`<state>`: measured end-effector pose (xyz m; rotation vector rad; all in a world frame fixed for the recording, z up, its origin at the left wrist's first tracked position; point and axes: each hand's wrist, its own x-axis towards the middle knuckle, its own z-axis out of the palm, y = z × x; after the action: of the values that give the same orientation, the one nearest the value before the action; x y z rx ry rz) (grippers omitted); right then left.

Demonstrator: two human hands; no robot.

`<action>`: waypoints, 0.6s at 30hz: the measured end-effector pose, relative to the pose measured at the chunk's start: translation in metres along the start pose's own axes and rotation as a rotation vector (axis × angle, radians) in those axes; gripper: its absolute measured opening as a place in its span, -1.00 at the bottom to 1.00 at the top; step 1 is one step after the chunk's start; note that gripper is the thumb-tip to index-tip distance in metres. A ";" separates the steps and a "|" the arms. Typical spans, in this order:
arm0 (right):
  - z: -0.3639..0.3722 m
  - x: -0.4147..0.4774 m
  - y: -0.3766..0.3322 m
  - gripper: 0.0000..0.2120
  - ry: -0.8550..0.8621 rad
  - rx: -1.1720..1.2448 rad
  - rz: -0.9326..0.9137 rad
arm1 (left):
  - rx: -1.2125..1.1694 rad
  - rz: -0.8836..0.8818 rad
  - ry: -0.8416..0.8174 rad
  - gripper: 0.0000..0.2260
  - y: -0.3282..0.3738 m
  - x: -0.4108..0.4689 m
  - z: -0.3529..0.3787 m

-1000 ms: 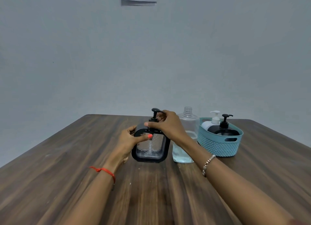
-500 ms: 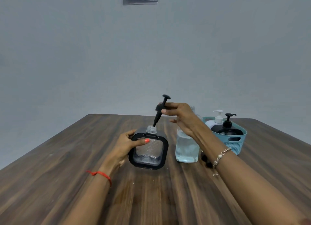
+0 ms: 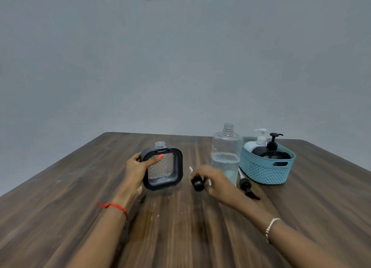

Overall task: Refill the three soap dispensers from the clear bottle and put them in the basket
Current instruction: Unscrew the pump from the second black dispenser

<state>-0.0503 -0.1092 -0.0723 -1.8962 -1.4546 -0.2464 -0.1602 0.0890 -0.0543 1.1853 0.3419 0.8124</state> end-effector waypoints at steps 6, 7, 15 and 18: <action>0.018 -0.010 0.015 -0.57 -0.270 -0.257 -0.027 | 0.000 0.022 0.012 -0.76 0.000 0.001 0.005; 0.019 -0.010 0.014 -0.55 -0.282 -0.258 -0.029 | 0.003 0.023 0.011 -0.75 0.000 0.000 0.006; 0.019 -0.014 0.008 -0.45 -0.258 -0.242 -0.026 | 0.006 0.016 0.000 -0.76 -0.003 -0.003 0.009; 0.015 -0.015 0.007 -0.46 -0.195 -0.195 -0.036 | 0.009 0.012 -0.009 -0.77 -0.004 -0.002 0.011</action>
<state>-0.0535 -0.1116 -0.0943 -2.1003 -1.6456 -0.2324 -0.1530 0.0790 -0.0544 1.2002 0.3311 0.8167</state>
